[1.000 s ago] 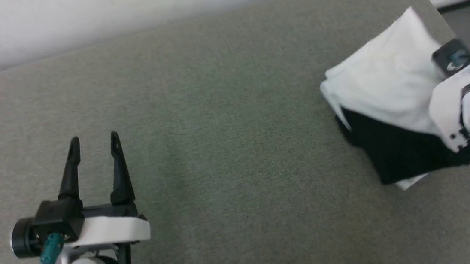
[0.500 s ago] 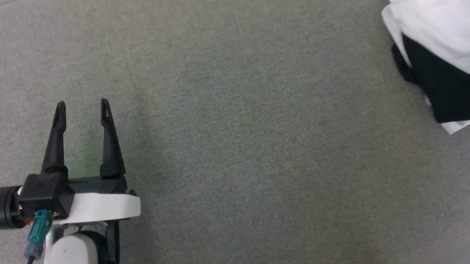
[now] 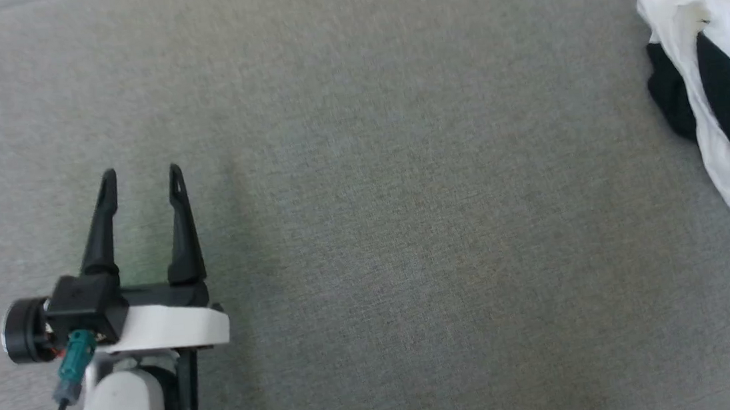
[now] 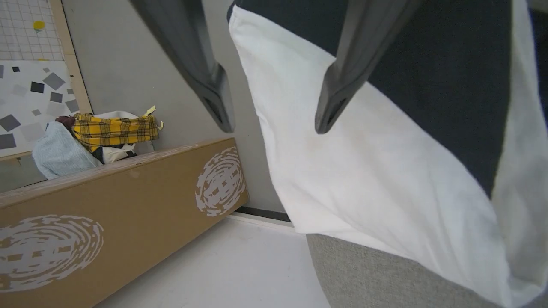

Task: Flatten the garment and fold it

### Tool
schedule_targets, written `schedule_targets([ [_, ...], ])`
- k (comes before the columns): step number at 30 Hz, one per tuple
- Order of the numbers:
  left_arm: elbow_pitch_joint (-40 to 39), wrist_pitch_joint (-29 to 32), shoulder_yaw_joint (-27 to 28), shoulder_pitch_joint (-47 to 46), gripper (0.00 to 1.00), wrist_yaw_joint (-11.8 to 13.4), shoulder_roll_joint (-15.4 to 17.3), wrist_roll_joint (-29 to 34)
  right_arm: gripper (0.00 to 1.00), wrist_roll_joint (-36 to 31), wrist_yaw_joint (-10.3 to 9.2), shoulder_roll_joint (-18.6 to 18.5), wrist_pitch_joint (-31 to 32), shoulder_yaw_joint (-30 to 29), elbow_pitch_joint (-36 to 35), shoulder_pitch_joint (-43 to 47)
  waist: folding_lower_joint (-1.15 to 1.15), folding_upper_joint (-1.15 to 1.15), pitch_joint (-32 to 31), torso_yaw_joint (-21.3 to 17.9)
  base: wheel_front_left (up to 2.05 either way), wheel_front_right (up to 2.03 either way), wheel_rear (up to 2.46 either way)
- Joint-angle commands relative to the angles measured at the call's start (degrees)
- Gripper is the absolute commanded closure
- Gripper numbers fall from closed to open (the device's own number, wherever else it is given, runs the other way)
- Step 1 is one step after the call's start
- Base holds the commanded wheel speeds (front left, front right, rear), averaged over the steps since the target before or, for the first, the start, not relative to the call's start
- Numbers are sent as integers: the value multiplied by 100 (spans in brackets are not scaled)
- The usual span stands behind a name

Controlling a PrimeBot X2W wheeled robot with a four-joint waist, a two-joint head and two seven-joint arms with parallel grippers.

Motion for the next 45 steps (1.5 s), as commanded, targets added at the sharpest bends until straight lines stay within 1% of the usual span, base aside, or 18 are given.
schedule_targets([
  [1, 37, -35, -12, 87, 0, 20, -29, -51, 0, -12, -13, 32, -54, -45, 15, 113, 0, 0, -331, 136, 0, 0, 0],
  [7, 360, -120, -68, 414, 0, 39, -136, -220, 0, 431, -13, 233, -589, -226, -180, 617, 0, 0, -1062, 326, 0, 0, 0],
  [12, 517, -156, -132, 659, 0, 73, -215, -349, 0, 1148, -13, 404, -1186, -132, -707, 1200, 0, 0, -1560, 536, 0, 0, 0],
  [16, 609, -170, -195, 797, 0, 61, -254, -446, 0, 1721, -13, 554, -1551, 85, -1463, 1812, 0, 0, -1852, 708, 0, 0, 0],
  [20, 686, -177, -206, 900, 0, 63, -275, -525, 0, 2095, -13, 769, -1692, 305, -2385, 2470, 0, 0, -2055, 856, 0, 0, 0],
  [24, 770, -181, -239, 977, 0, 50, -290, -563, 0, 2292, -13, 1018, -1790, 508, -3193, 3063, 0, 0, -2212, 979, 0, 0, 0],
  [28, 826, -183, -290, 1028, 0, 15, -306, -597, 0, 2347, -13, 1296, -1885, 706, -3755, 3586, 0, 0, -2339, 1096, 0, 0, 0],
  [36, 968, -183, -377, 1060, 0, -28, -331, -614, 0, 2409, -13, 1581, -2068, 1023, -4054, 4272, 0, 0, -2505, 1290, 0, 0, 0],
  [39, 1013, -184, -405, 1090, 0, -20, -340, -620, 0, 2278, -13, 1617, -2021, 1143, -4089, 4419, 0, 0, -2539, 1325, 0, 0, 0],
  [45, 1081, -184, -416, 1147, 0, -25, -351, -628, 0, 2325, -13, 1646, -2031, 1231, -4063, 4543, 0, 0, -2590, 1339, 0, 0, 0],
])
